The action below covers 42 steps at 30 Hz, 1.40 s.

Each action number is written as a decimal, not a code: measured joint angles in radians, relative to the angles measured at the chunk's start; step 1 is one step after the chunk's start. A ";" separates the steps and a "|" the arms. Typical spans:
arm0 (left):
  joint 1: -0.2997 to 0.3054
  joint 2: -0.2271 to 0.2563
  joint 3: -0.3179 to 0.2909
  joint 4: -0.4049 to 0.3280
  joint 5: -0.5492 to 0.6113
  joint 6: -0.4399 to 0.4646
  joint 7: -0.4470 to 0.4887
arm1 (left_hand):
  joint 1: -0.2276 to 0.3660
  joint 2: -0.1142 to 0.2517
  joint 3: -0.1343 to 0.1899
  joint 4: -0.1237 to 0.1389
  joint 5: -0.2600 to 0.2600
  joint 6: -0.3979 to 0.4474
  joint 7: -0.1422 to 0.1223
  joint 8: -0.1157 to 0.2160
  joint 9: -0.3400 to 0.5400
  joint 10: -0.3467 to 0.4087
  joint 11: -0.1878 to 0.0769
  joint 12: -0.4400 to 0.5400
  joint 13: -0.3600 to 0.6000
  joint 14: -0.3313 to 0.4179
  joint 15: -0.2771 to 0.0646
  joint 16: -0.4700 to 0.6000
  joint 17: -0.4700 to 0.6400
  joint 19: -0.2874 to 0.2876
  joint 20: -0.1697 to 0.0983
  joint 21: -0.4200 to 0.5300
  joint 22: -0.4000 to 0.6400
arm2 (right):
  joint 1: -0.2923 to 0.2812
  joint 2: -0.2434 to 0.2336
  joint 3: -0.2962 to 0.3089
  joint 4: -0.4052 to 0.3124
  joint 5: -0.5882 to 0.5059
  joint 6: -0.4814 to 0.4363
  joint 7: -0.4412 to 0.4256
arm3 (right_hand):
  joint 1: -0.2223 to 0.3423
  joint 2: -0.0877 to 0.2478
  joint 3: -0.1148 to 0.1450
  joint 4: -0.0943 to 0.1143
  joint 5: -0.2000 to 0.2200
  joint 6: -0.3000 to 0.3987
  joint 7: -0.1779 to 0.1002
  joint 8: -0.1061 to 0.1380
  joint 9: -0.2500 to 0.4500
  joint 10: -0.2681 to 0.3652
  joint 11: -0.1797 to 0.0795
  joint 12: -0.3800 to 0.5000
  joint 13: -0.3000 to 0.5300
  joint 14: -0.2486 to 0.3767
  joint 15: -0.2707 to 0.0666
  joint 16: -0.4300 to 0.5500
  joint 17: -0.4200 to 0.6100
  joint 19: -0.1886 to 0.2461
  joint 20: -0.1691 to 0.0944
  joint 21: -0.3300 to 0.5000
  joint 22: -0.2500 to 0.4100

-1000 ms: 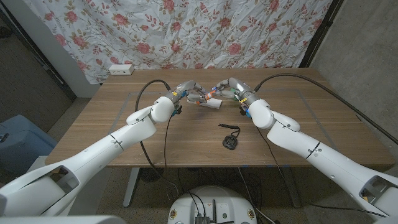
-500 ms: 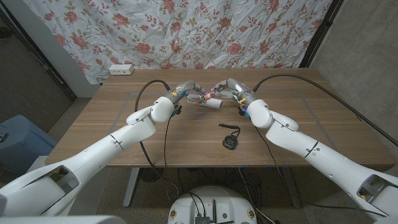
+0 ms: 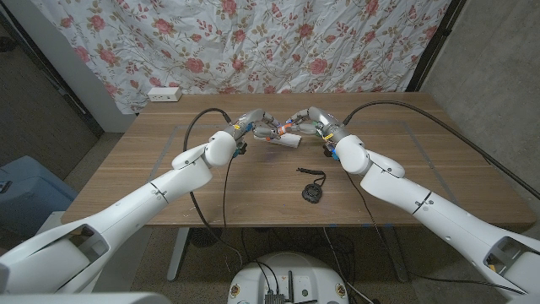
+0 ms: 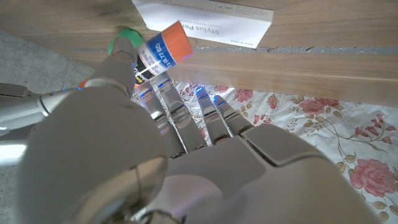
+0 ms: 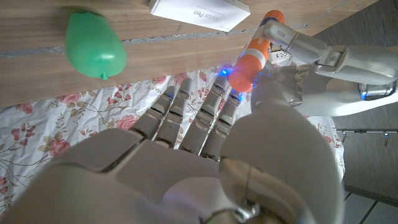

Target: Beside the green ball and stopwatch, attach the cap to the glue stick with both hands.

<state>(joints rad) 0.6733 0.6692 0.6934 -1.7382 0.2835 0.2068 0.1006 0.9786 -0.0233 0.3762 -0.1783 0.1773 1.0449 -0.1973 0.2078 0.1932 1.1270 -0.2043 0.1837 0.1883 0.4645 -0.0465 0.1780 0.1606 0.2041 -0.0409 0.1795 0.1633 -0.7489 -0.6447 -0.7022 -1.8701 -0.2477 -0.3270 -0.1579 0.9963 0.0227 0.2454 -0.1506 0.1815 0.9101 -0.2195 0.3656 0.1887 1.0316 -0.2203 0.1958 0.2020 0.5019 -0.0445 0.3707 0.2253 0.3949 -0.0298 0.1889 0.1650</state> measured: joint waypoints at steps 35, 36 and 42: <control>-0.019 -0.011 0.009 0.027 -0.001 -0.012 -0.003 | -0.004 -0.004 0.000 0.000 -0.004 -0.002 0.002 0.000 0.000 0.000 0.000 0.002 0.000 0.000 0.000 0.000 0.000 0.000 0.000 0.000 0.000 | 0.013 -0.015 0.011 0.028 0.033 0.036 0.015 | -0.082 -0.055 -0.051 0.010 -0.004 -0.179 0.031 -0.109 0.000 -0.217 0.003 -0.019 0.000 -0.090 -0.001 -0.040 -0.007 -0.035 0.063 -0.003 0.000; -0.019 -0.012 0.010 0.027 -0.001 -0.012 -0.003 | -0.004 -0.004 0.000 0.000 -0.004 -0.002 0.002 0.000 0.000 0.000 0.000 0.002 0.000 0.000 0.000 0.000 0.000 0.000 0.000 0.000 0.000 | 0.014 -0.018 0.012 0.029 0.038 0.051 0.024 | -0.082 -0.055 -0.052 0.008 -0.004 -0.189 0.032 -0.115 0.000 -0.226 0.003 -0.019 0.000 -0.097 -0.001 -0.043 -0.007 -0.040 0.068 -0.004 0.000; -0.019 -0.012 0.010 0.027 -0.001 -0.011 -0.003 | -0.004 -0.004 0.000 0.000 -0.004 -0.002 0.002 0.000 0.000 0.000 0.000 0.001 0.000 0.000 0.000 0.000 0.000 0.000 0.000 0.000 0.000 | 0.015 -0.027 0.015 0.032 0.040 0.060 0.031 | -0.099 -0.062 -0.065 0.014 0.002 -0.246 0.038 -0.140 0.005 -0.289 0.004 -0.019 0.000 -0.127 0.002 -0.058 -0.007 -0.058 0.081 -0.004 0.000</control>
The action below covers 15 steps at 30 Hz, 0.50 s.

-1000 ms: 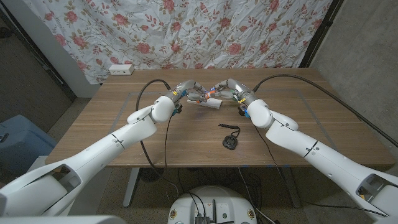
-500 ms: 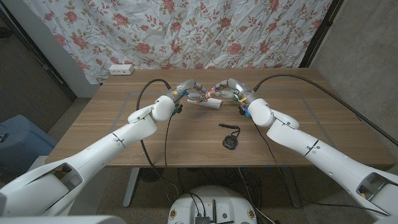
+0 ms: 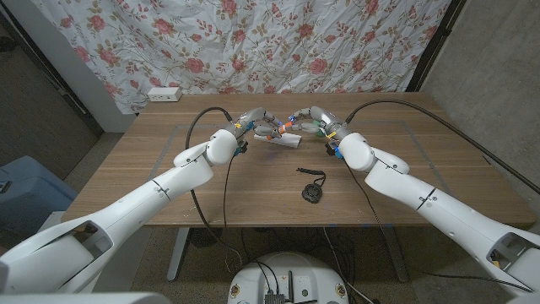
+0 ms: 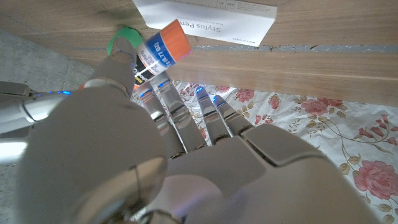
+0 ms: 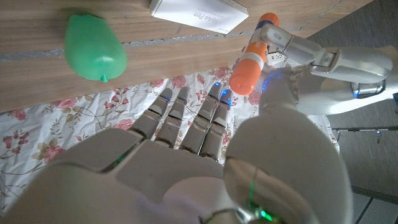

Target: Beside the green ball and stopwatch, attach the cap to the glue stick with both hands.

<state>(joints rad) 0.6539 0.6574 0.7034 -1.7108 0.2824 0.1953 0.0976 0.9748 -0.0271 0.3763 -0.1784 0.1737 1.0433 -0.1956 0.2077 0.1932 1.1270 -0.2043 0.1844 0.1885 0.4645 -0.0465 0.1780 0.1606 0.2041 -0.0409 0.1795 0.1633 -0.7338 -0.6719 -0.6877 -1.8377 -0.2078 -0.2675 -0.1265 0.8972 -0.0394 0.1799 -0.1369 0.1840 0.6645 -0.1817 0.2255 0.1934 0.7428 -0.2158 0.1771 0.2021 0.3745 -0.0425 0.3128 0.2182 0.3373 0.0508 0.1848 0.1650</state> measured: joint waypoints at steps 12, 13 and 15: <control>0.006 0.004 -0.001 -0.010 0.002 0.010 0.010 | 0.001 0.001 0.000 0.000 -0.001 -0.002 0.002 -0.004 0.000 0.000 0.000 0.001 0.000 0.000 0.000 0.000 0.000 0.000 0.000 0.000 0.000 | 0.003 -0.022 0.008 0.013 0.008 0.039 0.026 | -0.092 -0.031 -0.030 0.022 0.021 -0.147 0.008 -0.037 -0.003 -0.130 0.024 0.000 0.000 -0.075 0.003 -0.039 -0.005 -0.058 0.012 -0.004 0.000; 0.006 0.004 -0.001 -0.010 0.002 0.011 0.010 | 0.002 0.002 0.000 0.000 -0.001 -0.002 0.002 -0.004 0.000 0.000 0.000 0.001 0.000 0.000 0.000 0.000 0.000 0.000 0.000 0.000 0.000 | 0.004 -0.023 0.008 0.014 0.008 0.039 0.026 | -0.104 -0.025 -0.036 0.024 0.021 -0.159 0.009 -0.037 -0.003 -0.138 0.031 0.000 0.000 -0.082 0.003 -0.041 -0.005 -0.061 0.015 -0.004 0.000; 0.014 0.007 -0.006 -0.020 0.002 0.015 0.013 | 0.002 0.002 0.000 0.000 -0.001 -0.002 0.002 -0.004 0.000 0.000 0.000 0.002 0.000 0.000 0.000 0.000 0.000 0.000 0.000 0.000 0.000 | 0.004 -0.028 0.010 0.016 0.015 0.063 0.044 | -0.129 -0.032 -0.045 0.028 0.029 -0.188 0.009 -0.041 -0.004 -0.166 0.035 0.000 0.000 -0.099 0.001 -0.051 -0.005 -0.073 0.019 -0.004 0.000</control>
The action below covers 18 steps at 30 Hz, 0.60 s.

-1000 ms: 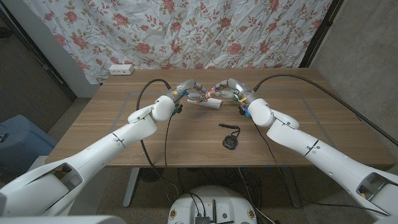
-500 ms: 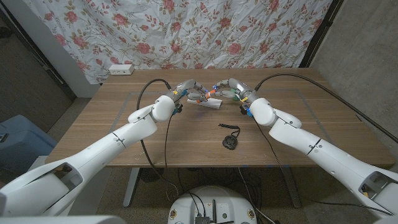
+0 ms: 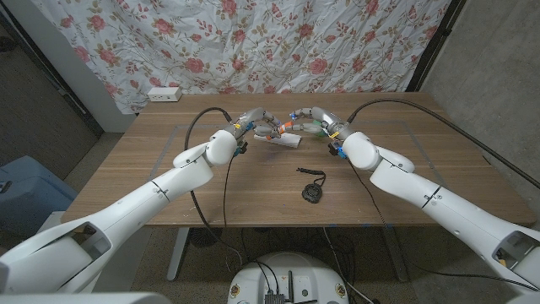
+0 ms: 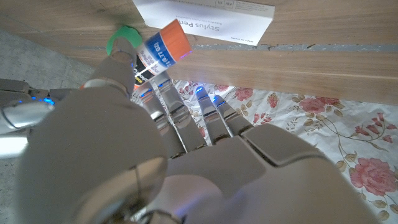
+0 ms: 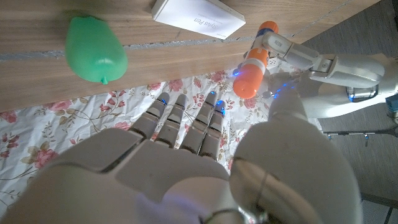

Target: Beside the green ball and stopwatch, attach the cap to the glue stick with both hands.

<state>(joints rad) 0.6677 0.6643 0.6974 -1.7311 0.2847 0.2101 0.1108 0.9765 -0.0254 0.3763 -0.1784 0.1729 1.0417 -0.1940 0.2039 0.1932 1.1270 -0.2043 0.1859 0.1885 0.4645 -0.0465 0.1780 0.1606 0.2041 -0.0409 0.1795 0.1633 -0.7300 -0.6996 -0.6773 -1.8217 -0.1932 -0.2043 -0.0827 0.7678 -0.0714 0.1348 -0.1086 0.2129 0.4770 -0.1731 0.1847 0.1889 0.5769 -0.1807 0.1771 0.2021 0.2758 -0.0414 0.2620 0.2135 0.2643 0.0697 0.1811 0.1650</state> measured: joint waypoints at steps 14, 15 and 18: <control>0.028 0.012 -0.016 -0.028 0.001 0.010 0.024 | 0.001 0.001 0.000 0.000 0.000 0.000 0.000 0.005 0.000 0.000 0.000 0.000 0.000 0.000 0.000 0.000 0.000 0.000 0.000 0.000 0.000 | -0.017 -0.025 0.022 0.008 0.024 0.070 0.025 | -0.136 0.010 -0.051 0.040 0.017 -0.171 0.008 -0.008 -0.008 -0.206 0.053 -0.004 -0.003 -0.135 0.051 -0.046 0.003 -0.094 0.031 -0.004 0.000; 0.031 0.014 -0.019 -0.032 0.001 0.011 0.027 | 0.001 0.001 0.000 0.000 0.000 0.000 0.000 0.005 0.000 0.000 0.000 0.000 0.000 0.000 0.000 0.000 0.000 0.000 0.000 0.000 0.000 | -0.020 -0.026 0.025 0.009 0.027 0.080 0.024 | -0.154 0.005 -0.053 0.043 0.017 -0.184 0.008 -0.008 -0.008 -0.220 0.054 -0.004 -0.006 -0.144 0.050 -0.051 0.003 -0.101 0.030 -0.004 0.000; 0.039 0.017 -0.025 -0.037 -0.002 0.013 0.032 | 0.001 0.001 0.000 0.000 -0.001 0.000 0.000 0.005 0.000 0.000 0.000 -0.001 0.000 0.000 0.000 0.000 0.000 0.000 0.000 0.000 0.000 | -0.030 -0.027 0.032 0.010 0.033 0.097 0.018 | -0.177 0.014 -0.058 0.056 0.017 -0.199 0.007 -0.008 -0.008 -0.238 0.061 -0.004 -0.007 -0.156 0.054 -0.051 0.006 -0.108 0.030 -0.004 0.000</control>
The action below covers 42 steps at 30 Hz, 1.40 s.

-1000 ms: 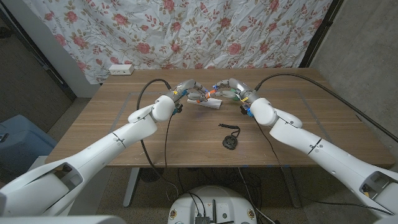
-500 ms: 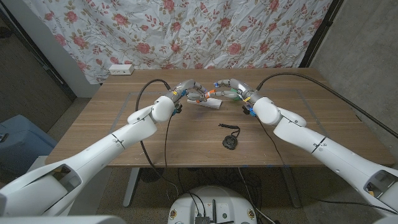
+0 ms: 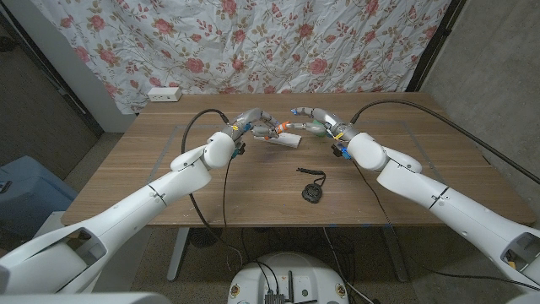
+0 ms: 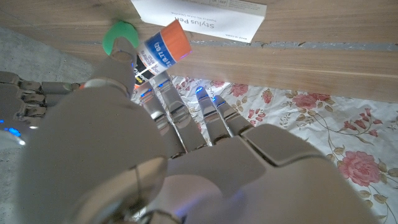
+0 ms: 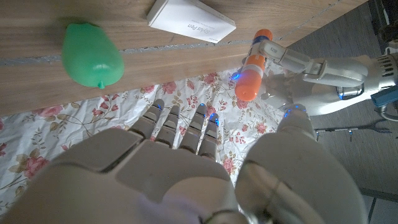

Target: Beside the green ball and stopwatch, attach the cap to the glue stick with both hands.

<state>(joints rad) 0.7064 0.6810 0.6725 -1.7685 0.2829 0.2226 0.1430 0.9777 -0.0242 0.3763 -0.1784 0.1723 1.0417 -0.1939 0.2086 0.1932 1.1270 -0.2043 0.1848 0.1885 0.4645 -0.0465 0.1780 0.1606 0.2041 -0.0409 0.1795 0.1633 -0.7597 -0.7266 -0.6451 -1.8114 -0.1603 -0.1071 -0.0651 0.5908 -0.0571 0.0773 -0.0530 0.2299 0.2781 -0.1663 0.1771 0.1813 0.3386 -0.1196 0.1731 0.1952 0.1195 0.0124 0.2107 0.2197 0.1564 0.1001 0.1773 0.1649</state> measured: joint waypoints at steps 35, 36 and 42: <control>0.030 0.008 -0.026 -0.014 -0.041 0.008 0.024 | 0.000 0.000 0.000 0.000 0.001 0.000 0.000 -0.001 0.000 0.000 0.000 0.001 0.000 0.000 0.000 0.000 0.000 0.000 0.000 0.000 0.000 | -0.105 0.003 0.057 0.057 0.025 0.182 -0.065 | -0.247 0.169 0.003 0.129 -0.033 -0.075 0.050 0.005 -0.005 -0.139 -0.011 0.005 -0.014 -0.136 -0.043 -0.007 0.008 -0.078 -0.083 0.004 0.000; 0.030 0.008 -0.026 -0.014 -0.042 0.008 0.024 | 0.000 0.000 0.000 0.000 0.001 0.000 0.000 -0.001 0.000 0.000 0.000 0.001 0.000 0.000 0.000 0.000 0.000 0.000 0.000 0.000 0.000 | -0.107 0.004 0.057 0.058 0.025 0.182 -0.065 | -0.252 0.174 0.003 0.129 -0.033 -0.075 0.051 0.005 -0.005 -0.141 -0.013 0.005 -0.014 -0.141 -0.048 -0.007 0.008 -0.078 -0.083 0.004 0.000; 0.021 -0.002 -0.022 -0.001 -0.044 0.008 0.024 | -0.001 0.000 0.000 0.000 0.001 0.000 0.000 0.000 0.000 0.000 0.000 0.000 0.000 0.000 0.000 0.000 0.000 0.000 0.000 0.000 0.000 | -0.117 0.006 0.058 0.067 -0.051 0.254 -0.136 | -0.283 0.189 0.001 0.143 -0.033 -0.082 0.058 0.005 -0.005 -0.148 -0.006 0.005 -0.014 -0.157 -0.046 -0.007 0.008 -0.080 -0.092 0.004 0.000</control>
<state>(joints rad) 0.7275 0.6791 0.6504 -1.7693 0.2392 0.2306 0.1671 0.9772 -0.0247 0.3763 -0.1784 0.1737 1.0415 -0.1938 0.2083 0.1932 1.1270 -0.2043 0.1846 0.1885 0.4645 -0.0465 0.1780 0.1606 0.2041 -0.0409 0.1795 0.1633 -0.8766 -0.7207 -0.5866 -1.7448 -0.2117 0.1465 -0.2012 0.3078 0.1319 0.0778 0.0901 0.1973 0.1957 -0.1084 0.1817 0.1767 0.1907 -0.1253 0.1778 0.1812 -0.0379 -0.0338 0.2040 0.2276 0.0763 0.0084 0.1813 0.1650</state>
